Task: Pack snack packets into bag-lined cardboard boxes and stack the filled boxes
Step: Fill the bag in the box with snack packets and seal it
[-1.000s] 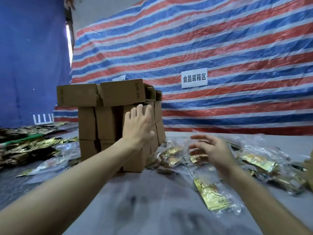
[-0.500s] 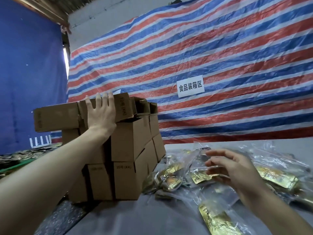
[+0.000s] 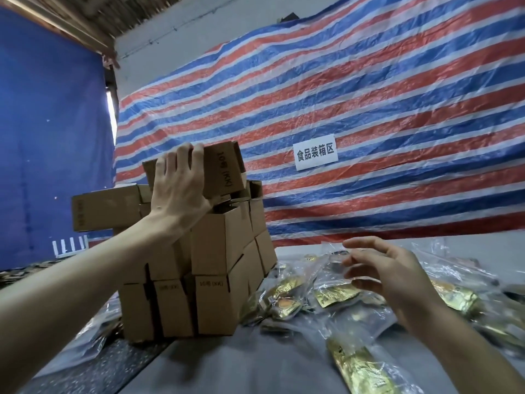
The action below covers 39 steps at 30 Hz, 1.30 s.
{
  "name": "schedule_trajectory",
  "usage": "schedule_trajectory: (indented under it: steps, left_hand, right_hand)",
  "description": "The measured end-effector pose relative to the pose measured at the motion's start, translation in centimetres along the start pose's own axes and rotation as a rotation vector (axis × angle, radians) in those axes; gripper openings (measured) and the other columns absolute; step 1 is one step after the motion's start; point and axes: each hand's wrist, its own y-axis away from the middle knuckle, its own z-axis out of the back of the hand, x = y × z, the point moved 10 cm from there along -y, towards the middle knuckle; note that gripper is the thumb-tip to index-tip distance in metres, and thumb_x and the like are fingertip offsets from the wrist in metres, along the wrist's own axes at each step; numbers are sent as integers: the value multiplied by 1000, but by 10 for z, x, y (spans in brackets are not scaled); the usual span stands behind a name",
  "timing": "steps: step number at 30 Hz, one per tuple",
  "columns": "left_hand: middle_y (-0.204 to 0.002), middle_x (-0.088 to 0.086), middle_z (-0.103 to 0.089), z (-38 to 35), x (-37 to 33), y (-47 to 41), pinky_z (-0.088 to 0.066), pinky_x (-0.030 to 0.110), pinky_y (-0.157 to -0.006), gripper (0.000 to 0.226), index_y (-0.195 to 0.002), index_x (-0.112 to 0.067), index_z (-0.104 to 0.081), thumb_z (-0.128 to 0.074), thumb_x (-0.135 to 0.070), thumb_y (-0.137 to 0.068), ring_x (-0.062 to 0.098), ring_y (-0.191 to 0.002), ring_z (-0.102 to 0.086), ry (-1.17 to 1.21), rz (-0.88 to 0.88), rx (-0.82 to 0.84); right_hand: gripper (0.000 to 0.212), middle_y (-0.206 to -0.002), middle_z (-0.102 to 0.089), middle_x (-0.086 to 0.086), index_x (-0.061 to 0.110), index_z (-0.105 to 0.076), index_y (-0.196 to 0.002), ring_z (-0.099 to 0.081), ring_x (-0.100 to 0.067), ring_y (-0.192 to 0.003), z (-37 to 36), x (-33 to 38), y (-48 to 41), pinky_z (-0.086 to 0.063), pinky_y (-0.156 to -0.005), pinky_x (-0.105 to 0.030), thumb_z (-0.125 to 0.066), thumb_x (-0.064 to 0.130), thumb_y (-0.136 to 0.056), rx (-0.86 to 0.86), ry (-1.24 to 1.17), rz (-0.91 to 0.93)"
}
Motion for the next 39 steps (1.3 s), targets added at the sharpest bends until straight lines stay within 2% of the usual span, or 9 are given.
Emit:
schedule_trajectory:
  steps: [5,10,13,17,20,24,28,33,39]
  left_hand:
    - [-136,26,-47,40,-22,31,-43,60,-103,95,-144,2,-42,-92,-27,-68,41,-122,-46,282,17,-47]
    - [-130,15,-48,51,-51,73,-44,38,-73,106,-141,-5,-41,-95,-40,-57,20,-113,-39,557,83,17]
    - [-126,-2,-43,39,-68,97,-39,29,-83,111,-142,-11,-41,-87,-55,-51,7,-112,-36,775,231,90]
    - [-128,-1,-44,-2,-95,143,-48,34,-100,110,-142,-14,-40,-97,-39,-51,16,-121,-46,1048,433,264]
    - [-127,-3,-54,-34,-123,186,-54,28,-89,106,-136,-23,-42,-86,-55,-45,14,-116,-56,1294,579,457]
    - [-114,-1,-69,-70,-143,246,-53,24,-76,89,-122,-22,-57,-86,-44,-41,17,-105,-66,1627,880,588]
    - [-123,25,-68,-108,-166,299,-58,44,-82,58,-131,0,-56,-78,-8,-77,36,-103,-68,1822,1091,660]
    - [-109,13,-77,-117,-189,325,-62,32,-68,73,-125,-16,-60,-85,-24,-57,32,-96,-75,1935,950,804]
    - [-108,4,-78,-106,-191,320,-60,25,-70,93,-124,-15,-58,-93,-39,-42,22,-95,-76,1934,832,806]
  right_hand:
    - [16,-80,-75,-6,9,-72,-102,-72,-21,-71,13,33,13,-54,-68,-33,-57,5,-99,-15,-3,62]
    - [11,-87,-77,-3,17,-72,-102,-73,-18,-76,25,40,45,-56,-66,-29,-64,13,-96,-11,77,118]
    - [13,-94,-77,3,23,-72,-104,-73,-16,-82,50,16,64,-54,-66,-28,-70,16,-93,-97,142,85]
    - [11,-96,-75,4,22,-72,-101,-71,-13,-87,98,-31,89,-51,-65,-25,-71,16,-93,-285,177,20]
    - [3,-99,-74,-6,23,-71,-97,-70,-19,-86,121,-69,96,-51,-66,-32,-69,21,-95,-363,223,-80]
    - [19,-113,-68,-4,23,-64,-114,-68,-24,-98,120,-117,96,-53,-74,-39,-58,36,-101,-288,205,-296]
    - [27,-116,-71,-9,19,-58,-127,-70,-29,-98,109,-142,94,-48,-84,-39,-42,29,-108,-199,144,-331]
    - [34,-96,-77,-14,13,-69,-117,-73,-27,-79,87,-140,97,-54,-57,-29,-37,14,-108,-87,21,-283]
    - [40,-112,-71,-11,15,-66,-120,-66,-30,-102,120,-144,91,-54,-88,-42,-48,-6,-91,-124,697,-269]
